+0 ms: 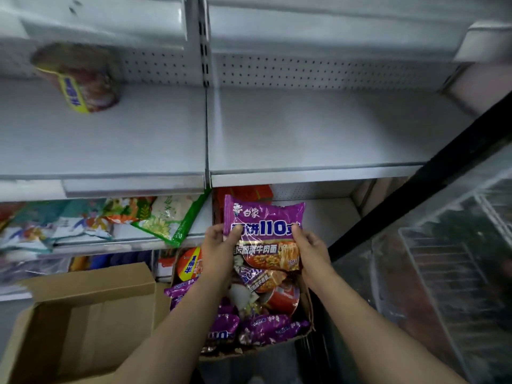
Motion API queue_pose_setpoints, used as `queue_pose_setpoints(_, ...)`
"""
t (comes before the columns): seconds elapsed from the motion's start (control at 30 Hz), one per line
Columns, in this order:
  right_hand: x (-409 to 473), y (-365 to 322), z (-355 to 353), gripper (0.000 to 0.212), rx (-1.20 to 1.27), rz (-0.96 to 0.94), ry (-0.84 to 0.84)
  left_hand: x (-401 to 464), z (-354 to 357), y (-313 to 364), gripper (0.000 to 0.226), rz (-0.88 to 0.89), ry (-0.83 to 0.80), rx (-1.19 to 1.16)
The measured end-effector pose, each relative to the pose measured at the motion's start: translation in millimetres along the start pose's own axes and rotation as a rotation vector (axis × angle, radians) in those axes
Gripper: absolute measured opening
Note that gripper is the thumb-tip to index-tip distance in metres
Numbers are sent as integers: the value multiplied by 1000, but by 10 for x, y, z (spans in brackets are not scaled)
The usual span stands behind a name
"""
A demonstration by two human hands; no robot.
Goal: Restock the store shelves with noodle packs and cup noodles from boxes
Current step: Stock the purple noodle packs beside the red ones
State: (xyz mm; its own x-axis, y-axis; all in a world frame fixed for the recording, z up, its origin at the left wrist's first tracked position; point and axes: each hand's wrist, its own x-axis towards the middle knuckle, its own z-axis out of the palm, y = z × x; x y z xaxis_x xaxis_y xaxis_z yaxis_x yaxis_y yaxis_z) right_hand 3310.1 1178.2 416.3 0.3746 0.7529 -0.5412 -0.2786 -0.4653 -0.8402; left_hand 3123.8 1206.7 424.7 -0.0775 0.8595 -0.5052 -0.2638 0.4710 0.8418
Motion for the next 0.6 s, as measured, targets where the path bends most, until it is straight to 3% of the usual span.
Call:
queue_pose_setpoints(0.43,-873,-1120,677,37,103,-239,-198,-833,-208,1271,23,300,147,-268)
queue_pose_setpoints(0.6,-1099,-1457,856,17,106,-327,-249,-1122,-284,1656,27,373,173,-330)
